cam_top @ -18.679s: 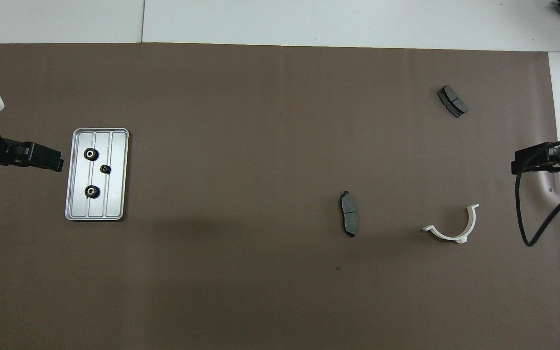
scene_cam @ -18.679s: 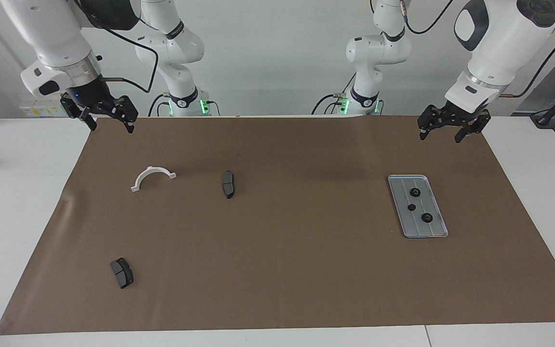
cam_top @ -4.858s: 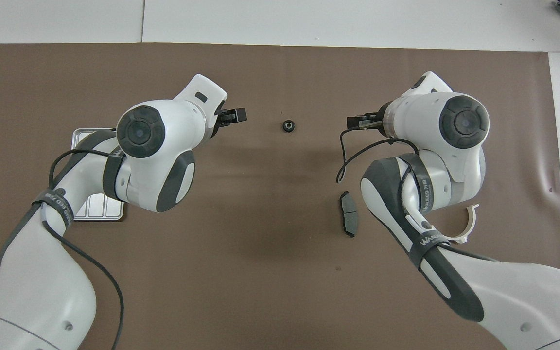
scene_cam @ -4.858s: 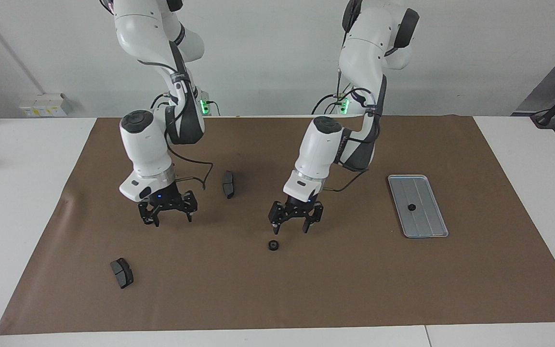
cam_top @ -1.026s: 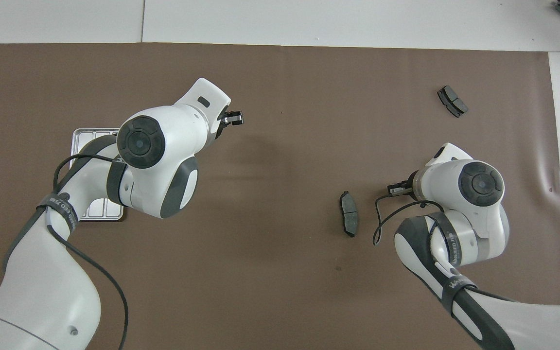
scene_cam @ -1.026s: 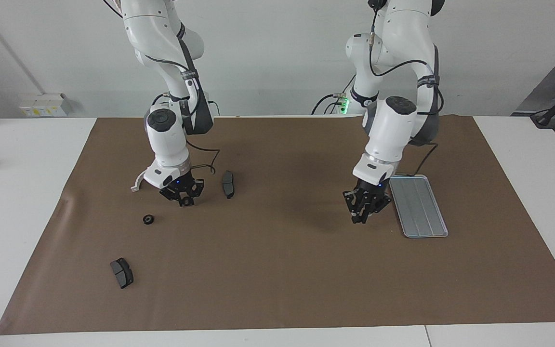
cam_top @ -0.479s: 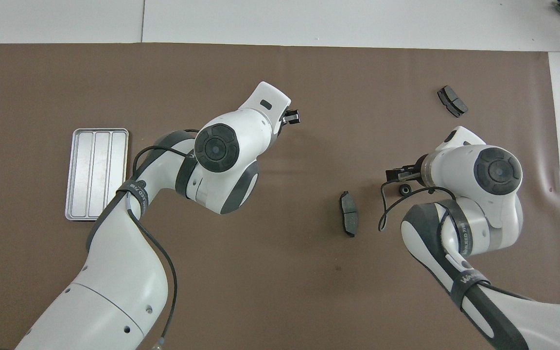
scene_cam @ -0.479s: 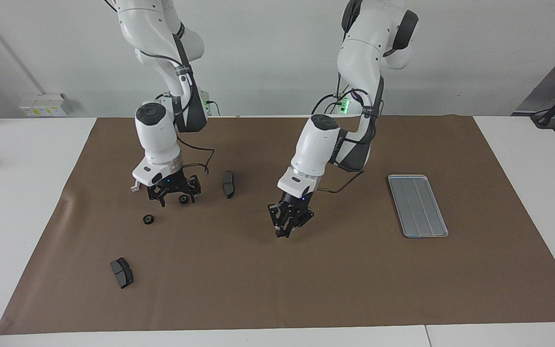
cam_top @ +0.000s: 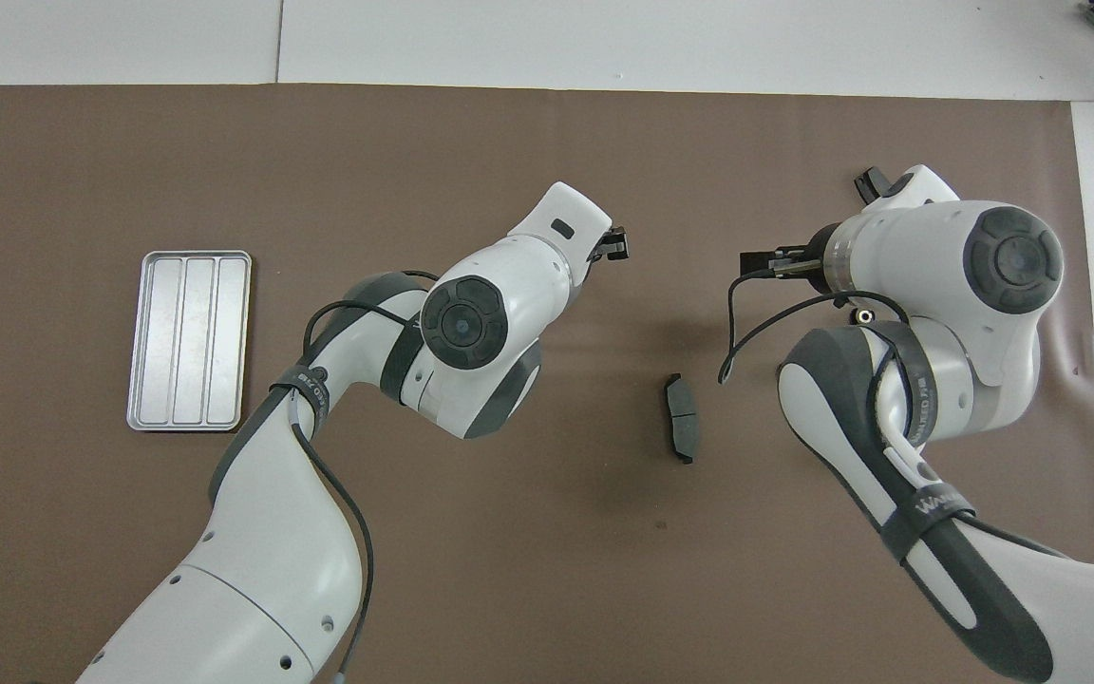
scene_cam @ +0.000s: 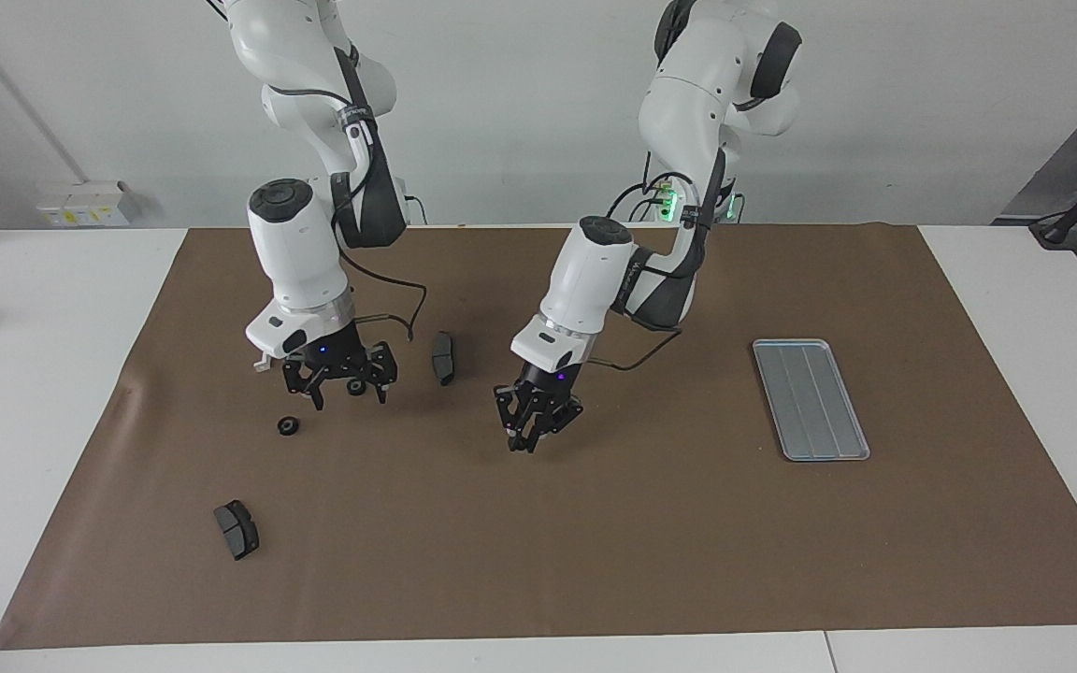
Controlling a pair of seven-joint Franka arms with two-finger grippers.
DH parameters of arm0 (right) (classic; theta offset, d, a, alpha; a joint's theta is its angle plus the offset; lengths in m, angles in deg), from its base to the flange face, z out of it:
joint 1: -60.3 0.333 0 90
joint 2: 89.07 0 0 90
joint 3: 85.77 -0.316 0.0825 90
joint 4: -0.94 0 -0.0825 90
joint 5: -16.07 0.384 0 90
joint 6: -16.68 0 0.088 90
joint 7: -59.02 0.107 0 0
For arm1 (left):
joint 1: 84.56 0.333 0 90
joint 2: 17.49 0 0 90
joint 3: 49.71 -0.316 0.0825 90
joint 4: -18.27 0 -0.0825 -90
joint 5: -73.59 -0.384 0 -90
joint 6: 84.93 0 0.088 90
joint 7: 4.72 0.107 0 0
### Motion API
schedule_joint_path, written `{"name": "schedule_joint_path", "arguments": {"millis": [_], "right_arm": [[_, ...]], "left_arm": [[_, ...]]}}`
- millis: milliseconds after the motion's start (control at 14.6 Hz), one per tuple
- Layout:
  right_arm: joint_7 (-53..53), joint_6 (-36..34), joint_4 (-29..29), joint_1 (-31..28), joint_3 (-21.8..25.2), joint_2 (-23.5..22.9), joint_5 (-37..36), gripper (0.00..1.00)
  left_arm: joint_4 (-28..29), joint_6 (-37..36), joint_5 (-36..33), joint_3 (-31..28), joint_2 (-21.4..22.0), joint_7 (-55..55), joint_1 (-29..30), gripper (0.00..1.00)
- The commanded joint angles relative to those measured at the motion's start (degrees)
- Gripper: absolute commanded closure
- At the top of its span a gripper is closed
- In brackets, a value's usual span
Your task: Place bearing gear from tray to pile
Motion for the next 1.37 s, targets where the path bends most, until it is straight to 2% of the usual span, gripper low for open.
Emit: {"name": "schedule_joint_path", "arguments": {"millis": [0, 205, 342, 411, 616, 753, 889, 1163, 1300], "right_arm": [[1.13, -1.09, -8.12, -0.13, -0.39, -5.89, 2.55, 0.0], [2.79, -1.87, -15.86, 0.83, -1.44, -11.26, 3.34, 0.0], [4.55, -2.94, -20.52, 3.02, -1.53, -15.12, 3.43, 0.0], [5.51, -2.85, -22.37, 4.69, -1.53, -17.14, 2.65, 0.0], [7.71, -2.06, -25.54, 10.05, -1.35, -22.59, 1.77, 0.0], [10.6, -1.27, -26.69, 12.69, -1.44, -24.62, -1.99, 0.0], [12.46, 1.27, -26.69, 15.77, -1.44, -26.12, -5.95, 0.0], [11.76, 1.99, -25.46, 15.69, -1.44, -26.12, -7.9, 0.0], [11.76, 1.55, -25.03, 16.13, -1.44, -26.12, -8.86, 0.31]], "left_arm": [[0.05, 0.97, 1.01, -0.88, -0.21, 0.27, -0.68, 0.0], [2.07, -4.54, 1.01, -1.06, 1.01, 0.27, 0.46, 0.0], [4.44, -10.77, 1.01, -1.23, 3.9, 0.88, 2.3, 0.0], [6.54, -13.5, 0.92, -1.49, 6.27, 1.84, 3.0, 0.0], [15.14, -15.55, 0.92, -1.41, 14.26, 10.08, 7.74, 0.0], [18.41, -20.01, 0.92, -1.49, 18.93, 14.3, 10.82, 0.0], [18.6, -27.99, 0.92, -1.41, 22.18, 21.32, 14.6, 0.0], [17.99, -40.05, 0.92, -1.49, 27.72, 30.74, 20.84, 0.0], [17.81, -43.58, 0.92, -1.58, 30.89, 34.26, 23.91, 0.0]]}}
